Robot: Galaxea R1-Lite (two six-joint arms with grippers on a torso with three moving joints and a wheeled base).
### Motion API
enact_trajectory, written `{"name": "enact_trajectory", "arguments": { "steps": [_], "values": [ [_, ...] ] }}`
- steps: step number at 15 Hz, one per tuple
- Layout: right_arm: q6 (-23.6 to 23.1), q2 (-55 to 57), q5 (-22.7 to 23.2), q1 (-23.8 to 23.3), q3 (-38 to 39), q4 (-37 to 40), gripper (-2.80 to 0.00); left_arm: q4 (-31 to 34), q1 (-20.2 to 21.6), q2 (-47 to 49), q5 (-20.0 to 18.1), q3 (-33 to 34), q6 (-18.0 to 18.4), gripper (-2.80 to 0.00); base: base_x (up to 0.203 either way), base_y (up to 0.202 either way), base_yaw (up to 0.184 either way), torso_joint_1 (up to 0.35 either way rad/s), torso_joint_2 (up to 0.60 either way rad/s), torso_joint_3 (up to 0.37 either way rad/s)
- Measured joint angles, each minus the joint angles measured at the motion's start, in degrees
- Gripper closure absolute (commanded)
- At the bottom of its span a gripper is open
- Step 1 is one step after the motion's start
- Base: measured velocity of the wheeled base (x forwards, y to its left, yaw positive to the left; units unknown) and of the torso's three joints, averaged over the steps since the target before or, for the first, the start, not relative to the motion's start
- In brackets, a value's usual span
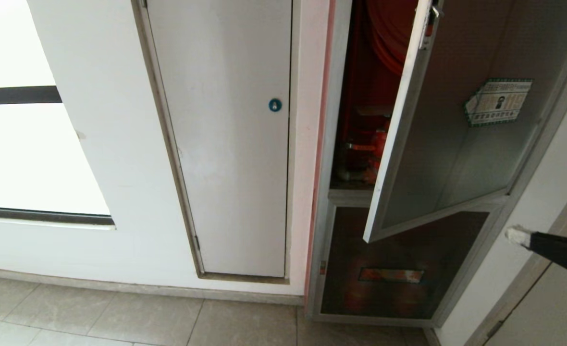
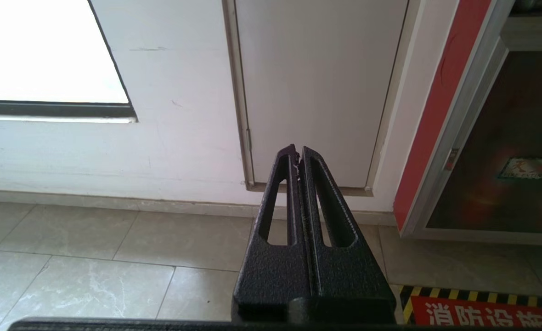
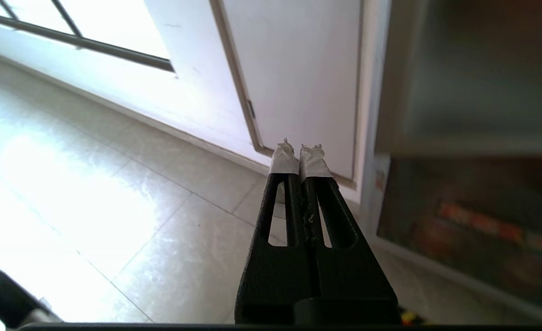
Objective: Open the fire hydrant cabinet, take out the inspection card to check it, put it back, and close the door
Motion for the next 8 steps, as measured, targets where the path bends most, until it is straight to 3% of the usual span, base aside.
{"name": "enact_trajectory", "arguments": {
  "steps": [3, 8],
  "values": [
    [0.26, 11.05, -3.78, 5.95, -8.98, -2.79, 0.00, 0.00, -0.02, 0.00, 0.00, 0.00, -0.02, 0.00, 0.000, 0.000, 0.000, 0.000, 0.00, 0.000],
    [0.24, 27.64, -16.22, 16.18, -20.63, -13.51, 0.00, 0.00, 0.02, 0.00, 0.00, 0.00, 0.00, 0.00, 0.000, 0.000, 0.000, 0.000, 0.00, 0.000]
  ]
}}
